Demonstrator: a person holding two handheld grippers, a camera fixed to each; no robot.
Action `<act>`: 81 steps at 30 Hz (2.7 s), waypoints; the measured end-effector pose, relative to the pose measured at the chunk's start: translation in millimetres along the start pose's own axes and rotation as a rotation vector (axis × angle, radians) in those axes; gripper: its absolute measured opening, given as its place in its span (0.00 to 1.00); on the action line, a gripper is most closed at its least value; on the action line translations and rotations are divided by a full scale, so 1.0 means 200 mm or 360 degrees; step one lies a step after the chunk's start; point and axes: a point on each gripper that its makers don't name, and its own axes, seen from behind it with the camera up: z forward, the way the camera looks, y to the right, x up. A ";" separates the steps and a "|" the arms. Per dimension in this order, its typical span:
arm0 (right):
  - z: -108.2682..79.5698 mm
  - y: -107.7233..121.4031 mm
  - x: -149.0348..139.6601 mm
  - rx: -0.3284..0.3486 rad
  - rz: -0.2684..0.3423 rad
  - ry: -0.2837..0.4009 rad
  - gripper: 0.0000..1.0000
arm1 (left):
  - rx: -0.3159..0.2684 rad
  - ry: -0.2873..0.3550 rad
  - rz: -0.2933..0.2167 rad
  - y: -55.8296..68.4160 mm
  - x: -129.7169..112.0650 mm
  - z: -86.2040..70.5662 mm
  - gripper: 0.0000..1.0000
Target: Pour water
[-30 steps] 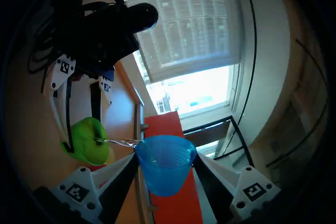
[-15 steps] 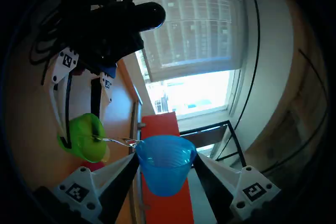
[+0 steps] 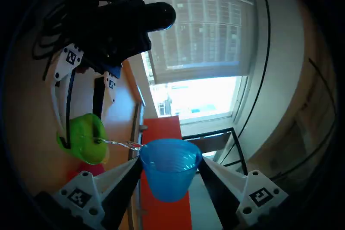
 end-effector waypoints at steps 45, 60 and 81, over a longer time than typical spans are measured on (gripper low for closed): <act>0.00 0.00 0.05 -0.0025 -0.0268 0.0017 0.91 | 0.0005 0.0009 -0.0007 -0.01 0.02 0.00 0.85; 0.00 -0.07 0.04 0.0008 0.0059 0.0024 0.91 | 0.0014 0.0003 -0.0005 -0.02 0.02 0.00 0.85; -0.03 -0.14 -0.06 0.0026 0.1093 -0.0032 0.91 | 0.0023 -0.0031 0.0003 -0.04 0.00 0.01 0.85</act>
